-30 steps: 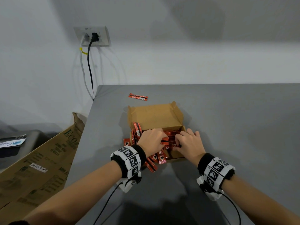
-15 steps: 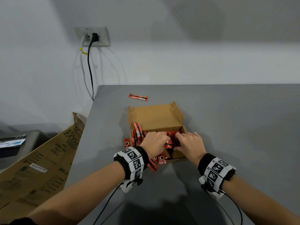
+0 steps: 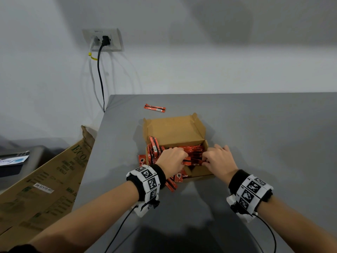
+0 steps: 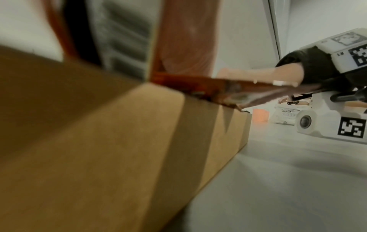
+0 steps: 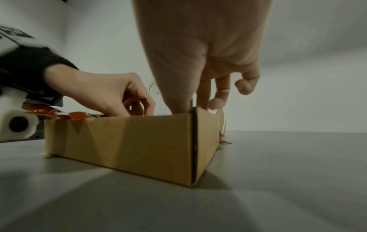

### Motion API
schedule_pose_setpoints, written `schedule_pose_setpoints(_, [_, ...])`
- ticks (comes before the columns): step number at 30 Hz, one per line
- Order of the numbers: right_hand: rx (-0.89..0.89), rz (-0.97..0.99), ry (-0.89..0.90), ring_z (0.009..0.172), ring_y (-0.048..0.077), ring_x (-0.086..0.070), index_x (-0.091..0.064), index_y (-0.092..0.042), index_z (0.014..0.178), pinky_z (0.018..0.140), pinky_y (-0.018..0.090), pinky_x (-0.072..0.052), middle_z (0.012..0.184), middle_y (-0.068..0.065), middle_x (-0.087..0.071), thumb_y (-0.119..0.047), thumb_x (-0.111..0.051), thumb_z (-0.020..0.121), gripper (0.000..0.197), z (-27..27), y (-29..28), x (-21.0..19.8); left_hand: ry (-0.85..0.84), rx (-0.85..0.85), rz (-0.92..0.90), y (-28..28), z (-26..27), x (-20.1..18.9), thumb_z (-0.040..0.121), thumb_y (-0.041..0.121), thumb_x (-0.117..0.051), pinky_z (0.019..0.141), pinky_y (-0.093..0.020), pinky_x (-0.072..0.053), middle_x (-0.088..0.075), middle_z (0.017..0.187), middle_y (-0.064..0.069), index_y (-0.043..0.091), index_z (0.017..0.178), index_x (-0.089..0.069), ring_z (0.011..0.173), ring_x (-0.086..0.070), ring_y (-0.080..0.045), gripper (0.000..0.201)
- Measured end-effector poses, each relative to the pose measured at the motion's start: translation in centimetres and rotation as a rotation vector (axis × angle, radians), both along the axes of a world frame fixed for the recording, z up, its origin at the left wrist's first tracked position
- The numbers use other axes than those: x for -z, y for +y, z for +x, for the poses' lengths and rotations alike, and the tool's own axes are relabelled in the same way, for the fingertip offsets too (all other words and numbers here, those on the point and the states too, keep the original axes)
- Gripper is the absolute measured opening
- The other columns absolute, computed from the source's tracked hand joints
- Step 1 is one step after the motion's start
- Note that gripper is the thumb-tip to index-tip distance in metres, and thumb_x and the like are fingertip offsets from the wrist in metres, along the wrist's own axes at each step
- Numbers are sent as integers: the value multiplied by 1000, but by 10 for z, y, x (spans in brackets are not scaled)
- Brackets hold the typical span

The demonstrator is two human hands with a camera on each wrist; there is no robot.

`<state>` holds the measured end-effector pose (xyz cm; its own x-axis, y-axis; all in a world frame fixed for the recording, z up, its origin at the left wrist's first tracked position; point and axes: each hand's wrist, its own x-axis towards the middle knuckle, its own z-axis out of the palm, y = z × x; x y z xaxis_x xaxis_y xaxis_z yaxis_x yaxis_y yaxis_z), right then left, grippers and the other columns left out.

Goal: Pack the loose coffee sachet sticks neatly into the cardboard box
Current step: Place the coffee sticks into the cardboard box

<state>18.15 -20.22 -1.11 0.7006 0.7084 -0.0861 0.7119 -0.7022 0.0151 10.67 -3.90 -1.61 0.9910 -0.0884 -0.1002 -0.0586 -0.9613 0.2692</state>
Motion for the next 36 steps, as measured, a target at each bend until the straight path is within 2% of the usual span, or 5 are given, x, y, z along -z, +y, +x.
schedule_pose_setpoints(10, [31, 38, 3, 106, 20, -48, -63, -21, 98, 82, 34, -32, 107, -4, -61, -28, -55, 89, 14, -1, 1, 1, 122, 200, 304, -1, -8, -17, 87, 16, -52, 59, -31, -36, -55, 104, -6, 6, 105, -64, 83, -59, -25, 24])
schedule_pose_setpoints(15, [43, 59, 11, 107, 20, -48, -62, -19, 100, 84, 34, -36, 109, -2, -60, -28, -54, 90, 15, -2, 2, 3, 121, 138, 154, 5, -5, -19, 86, 17, -53, 62, -30, -45, -54, 93, -2, 8, 89, -67, 79, -59, -22, 17])
schedule_pose_setpoints(25, [28, 28, -10, 109, 23, -48, -64, -17, 102, 85, 35, -36, 109, 1, -57, -27, -57, 89, 18, -1, 2, 4, 0, 38, 123, 4, 2, -12, 90, 28, -58, 75, -34, -49, -62, 109, 1, 17, 111, -65, 97, -62, -22, 25])
schedule_pose_setpoints(31, [47, 26, -59, 60, 23, -59, -68, -22, 52, 49, 32, -43, 60, -1, -58, -34, -92, 39, 30, 4, -2, 4, 15, 35, 139, 2, -1, -6, 88, 7, -51, 72, -36, -46, -60, 109, -3, 13, 108, -67, 94, -61, -28, 26])
schedule_pose_setpoints(36, [86, 35, 15, 109, 21, -49, -69, -27, 104, 85, 35, -38, 107, -1, -57, -35, -58, 88, 21, 3, -2, -2, 4, -11, 75, 4, 2, 0, 88, 4, -54, 73, -38, -50, -57, 105, -5, 9, 105, -67, 89, -60, -28, 22])
